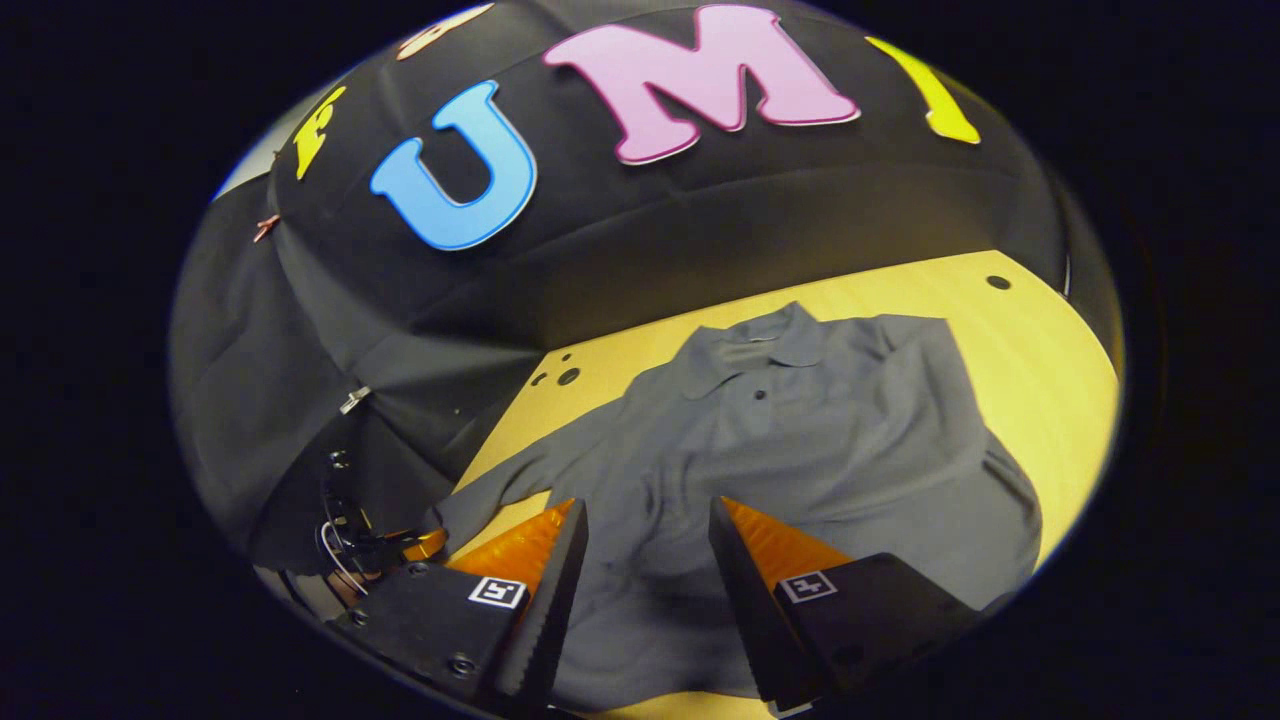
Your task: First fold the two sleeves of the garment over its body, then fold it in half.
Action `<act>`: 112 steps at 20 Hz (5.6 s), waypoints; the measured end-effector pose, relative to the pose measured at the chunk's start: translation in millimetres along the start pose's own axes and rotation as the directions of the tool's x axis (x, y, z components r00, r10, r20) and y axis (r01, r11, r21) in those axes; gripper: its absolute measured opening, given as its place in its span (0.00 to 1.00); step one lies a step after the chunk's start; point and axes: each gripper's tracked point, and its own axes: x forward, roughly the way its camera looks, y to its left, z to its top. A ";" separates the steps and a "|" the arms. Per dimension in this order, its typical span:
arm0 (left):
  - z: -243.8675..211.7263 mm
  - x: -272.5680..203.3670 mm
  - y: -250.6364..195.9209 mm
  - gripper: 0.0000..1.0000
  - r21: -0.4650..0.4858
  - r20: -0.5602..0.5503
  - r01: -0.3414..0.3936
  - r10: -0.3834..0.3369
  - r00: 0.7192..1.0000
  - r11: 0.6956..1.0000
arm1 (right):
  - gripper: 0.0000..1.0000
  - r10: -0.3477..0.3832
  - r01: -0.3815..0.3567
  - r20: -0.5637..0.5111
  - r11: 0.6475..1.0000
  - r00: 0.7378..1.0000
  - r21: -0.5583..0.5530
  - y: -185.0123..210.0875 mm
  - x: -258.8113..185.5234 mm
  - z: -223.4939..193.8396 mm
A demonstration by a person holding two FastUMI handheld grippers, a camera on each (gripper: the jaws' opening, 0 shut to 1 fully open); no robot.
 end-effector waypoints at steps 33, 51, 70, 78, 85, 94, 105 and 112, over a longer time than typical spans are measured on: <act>108.7 -164.6 -389.8 0.05 0.199 0.191 0.338 -0.374 0.908 0.920 | 0.97 -0.160 0.160 0.011 0.986 0.987 -0.036 -189.7 -126.9 -1.5; 1.6 -119.9 -569.3 0.08 0.313 0.023 0.389 -0.416 0.909 0.867 | 0.97 -0.168 0.167 -0.070 0.986 0.983 -0.020 -286.1 -147.7 -8.6; -25.1 -205.7 -513.3 0.97 0.273 0.030 0.505 -0.531 0.847 0.819 | 0.98 -0.214 0.213 -0.102 0.977 0.971 -0.025 -284.0 -152.2 -29.1; -49.3 -202.3 -354.1 0.96 0.136 0.006 0.339 -0.343 0.939 0.931 | 0.98 -0.272 0.264 -0.169 0.962 0.947 -0.067 -275.2 -160.8 -73.5; -92.1 -162.8 -283.8 0.96 0.153 -0.090 0.234 -0.222 0.971 0.960 | 0.99 -0.342 0.329 -0.224 0.940 0.912 -0.096 -278.5 -153.1 -109.3; -111.7 -141.1 -274.8 0.99 0.202 -0.157 0.211 -0.181 0.971 0.957 | 0.99 -0.375 0.350 -0.276 0.927 0.885 -0.134 -281.7 -144.5 -133.9; -114.5 -142.4 -304.1 0.10 0.271 -0.214 0.362 -0.310 0.926 0.892 | 0.25 -0.292 0.197 -0.324 0.935 0.900 -0.295 -248.9 -117.8 -142.2; -125.3 -161.3 -302.2 0.06 0.191 -0.299 0.412 -0.347 0.889 0.891 | 0.06 -0.271 0.162 -0.354 0.937 0.895 -0.309 -244.1 -136.3 -150.0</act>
